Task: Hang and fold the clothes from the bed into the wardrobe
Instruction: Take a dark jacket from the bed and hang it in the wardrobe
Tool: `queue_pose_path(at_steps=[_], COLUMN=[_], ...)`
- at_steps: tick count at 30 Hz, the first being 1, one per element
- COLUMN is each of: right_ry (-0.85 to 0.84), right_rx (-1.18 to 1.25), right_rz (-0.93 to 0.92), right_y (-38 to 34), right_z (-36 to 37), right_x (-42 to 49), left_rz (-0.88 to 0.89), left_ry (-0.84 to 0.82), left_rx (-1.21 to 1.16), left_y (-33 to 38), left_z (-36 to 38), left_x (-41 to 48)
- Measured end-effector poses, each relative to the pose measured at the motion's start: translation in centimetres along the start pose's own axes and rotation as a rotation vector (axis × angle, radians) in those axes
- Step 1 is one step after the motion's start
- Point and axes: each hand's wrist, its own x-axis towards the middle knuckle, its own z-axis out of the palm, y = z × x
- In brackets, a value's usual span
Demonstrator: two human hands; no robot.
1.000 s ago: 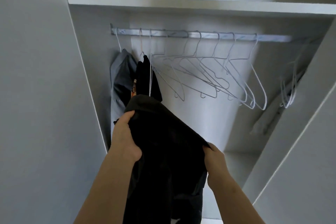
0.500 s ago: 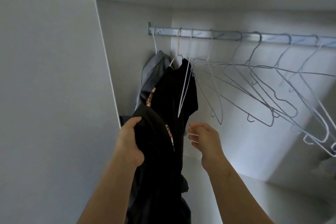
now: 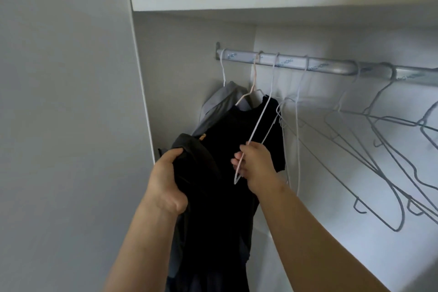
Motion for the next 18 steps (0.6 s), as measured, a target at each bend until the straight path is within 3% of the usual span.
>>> queue_pose_path(at_steps=[3, 18], right_ry=[0.109, 0.433], right_rx=[0.122, 0.167], right_rz=[-0.04, -0.264], right_y=[0.1, 0.0], right_z=[-0.6, -4.9], right_x=[0.8, -0.2], left_rz=[0.008, -0.093], left_ry=[0.007, -0.067], left_rx=[-0.023, 0.062], left_y=[0.1, -0.4], left_z=[0.0, 4.3], left_x=[0.7, 4.4])
